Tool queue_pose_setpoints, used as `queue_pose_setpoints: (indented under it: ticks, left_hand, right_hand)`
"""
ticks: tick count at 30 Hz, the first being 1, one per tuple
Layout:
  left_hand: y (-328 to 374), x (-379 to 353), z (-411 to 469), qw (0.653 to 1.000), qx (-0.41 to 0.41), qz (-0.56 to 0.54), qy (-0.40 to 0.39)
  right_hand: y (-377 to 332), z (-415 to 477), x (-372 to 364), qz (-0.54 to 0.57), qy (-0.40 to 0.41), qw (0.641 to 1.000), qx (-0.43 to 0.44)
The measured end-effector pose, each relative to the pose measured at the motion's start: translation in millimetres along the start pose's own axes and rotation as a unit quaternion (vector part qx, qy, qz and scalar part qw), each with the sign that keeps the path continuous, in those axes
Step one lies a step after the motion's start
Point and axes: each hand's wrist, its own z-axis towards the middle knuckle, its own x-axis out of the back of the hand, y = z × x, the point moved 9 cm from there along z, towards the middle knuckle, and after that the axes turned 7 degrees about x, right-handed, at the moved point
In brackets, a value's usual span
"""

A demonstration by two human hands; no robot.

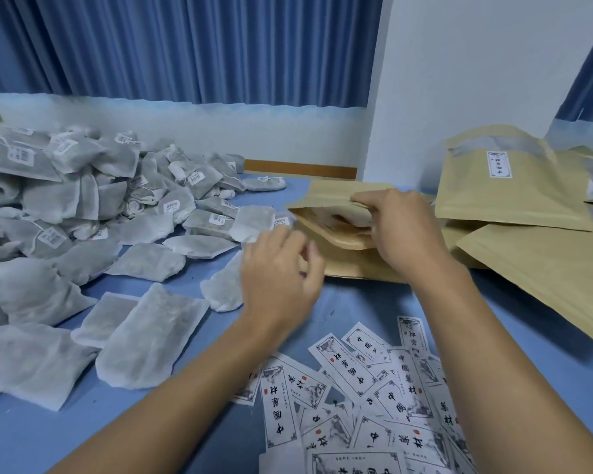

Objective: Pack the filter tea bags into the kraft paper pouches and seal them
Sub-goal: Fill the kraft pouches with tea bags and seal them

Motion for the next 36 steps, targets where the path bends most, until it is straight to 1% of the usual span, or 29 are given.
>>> queue_pose_setpoints:
  ticks: [1,2,3,4,5,6,7,9,11,12,13,14,15,16,17,18,19,22,24,26,28,30,31,32,33,34,36]
  left_hand:
    - [-29.9,-12.0,-7.2,0.992,0.089,0.063,-0.059]
    - [-59.3,-25.5,-17.1,0.967,0.164,0.142,-0.133]
    - [-82.4,-37.3,-26.6,0.935,0.206,0.206,-0.202]
    - [-96.3,-45.5,-33.6,0.909,0.220,0.245,-0.256]
    - [-102.5,-49.8,-36.0,0.896,0.219,0.261,-0.286]
    - [-102.8,-50.2,-33.6,0.899,0.209,0.255,-0.287]
    - [-100.5,-48.9,-29.5,0.916,0.199,0.223,-0.267]
    - [-96.3,-40.3,-21.5,0.954,0.208,0.097,-0.193]
    - [-87.5,-17.3,-16.2,0.973,0.209,-0.030,-0.094]
    - [-74.9,-1.7,-12.3,0.981,0.170,-0.092,-0.035]
    - [-56.4,13.9,-9.4,0.986,0.101,-0.135,0.020]
    - [-37.2,25.2,-10.0,0.986,0.016,-0.158,0.058]
    - [-19.2,29.9,-13.0,0.981,-0.068,-0.167,0.074]
    - [-3.0,29.2,-16.1,0.976,-0.134,-0.157,0.072]
    - [10.0,25.1,-18.5,0.973,-0.177,-0.134,0.061]
    - [19.1,17.9,-19.0,0.974,-0.198,-0.102,0.042]
    - [24.8,8.2,-17.4,0.977,-0.199,-0.069,0.013]
    - [30.0,-23.2,0.9,0.986,-0.117,0.024,-0.120]
    - [33.0,-41.3,14.9,0.977,-0.086,0.104,-0.162]
    - [46.3,-61.5,19.0,0.954,-0.105,0.194,-0.201]
    - [60.2,-83.5,16.4,0.929,-0.125,0.237,-0.254]
    - [62.5,-103.5,24.9,0.924,-0.108,0.240,-0.279]
    - [57.7,-114.1,34.0,0.929,-0.090,0.235,-0.271]
    - [47.7,-121.7,43.9,0.935,-0.051,0.223,-0.271]
    - [30.1,-130.1,52.7,0.937,0.011,0.200,-0.287]
    - [13.1,-139.2,55.9,0.930,0.065,0.165,-0.321]
    - [-5.2,-158.9,55.1,0.906,0.122,0.121,-0.387]
  right_hand:
    - [1.0,-0.7,-2.2,-0.002,0.003,1.000,0.000]
    - [1.2,-1.3,-4.8,-0.005,0.004,1.000,0.002]
    - [1.3,-1.5,-7.2,-0.006,0.004,1.000,0.002]
    - [1.5,-1.2,-9.9,-0.005,0.004,1.000,0.001]
    - [1.3,-0.6,-12.5,-0.002,0.001,1.000,0.001]
    - [0.4,-0.2,-14.8,0.000,-0.003,1.000,0.001]
    - [-0.7,-0.3,-16.3,0.001,-0.004,1.000,0.000]
    - [-2.1,-0.9,-17.8,-0.004,-0.004,1.000,0.005]
    - [-3.6,-1.9,-17.5,-0.009,-0.005,1.000,0.006]
    - [-4.1,-2.6,-17.3,-0.009,-0.008,1.000,0.007]
    - [-4.0,-3.1,-17.1,-0.008,-0.012,1.000,0.008]
    - [-3.6,-3.5,-17.3,-0.006,-0.020,1.000,0.009]
    - [-4.0,-4.4,-17.7,-0.007,-0.031,0.999,0.012]
    - [-5.3,-5.3,-17.6,-0.007,-0.043,0.999,0.016]
    - [-7.1,-5.7,-16.8,-0.005,-0.051,0.998,0.022]
    - [-9.3,-5.8,-14.4,0.000,-0.054,0.998,0.028]
    - [-12.0,-6.0,-11.7,0.007,-0.053,0.998,0.037]
    - [-10.1,-8.1,-9.0,0.014,-0.073,0.996,0.051]
    - [1.3,-7.5,-7.0,0.020,-0.080,0.996,0.039]
    - [9.0,-6.0,-4.0,0.061,-0.073,0.995,0.023]
    - [3.6,-5.7,-2.7,0.097,-0.072,0.992,0.034]
    - [-3.3,-4.0,3.8,0.121,-0.056,0.990,0.049]
    - [-4.6,-3.0,10.5,0.130,-0.038,0.989,0.051]
    - [-3.7,-2.1,17.6,0.139,-0.017,0.989,0.050]
    - [-2.4,-1.4,22.2,0.148,-0.004,0.988,0.047]
    - [-2.5,-0.5,22.9,0.152,-0.004,0.987,0.047]
    - [-6.3,0.1,12.9,0.141,-0.022,0.989,0.041]
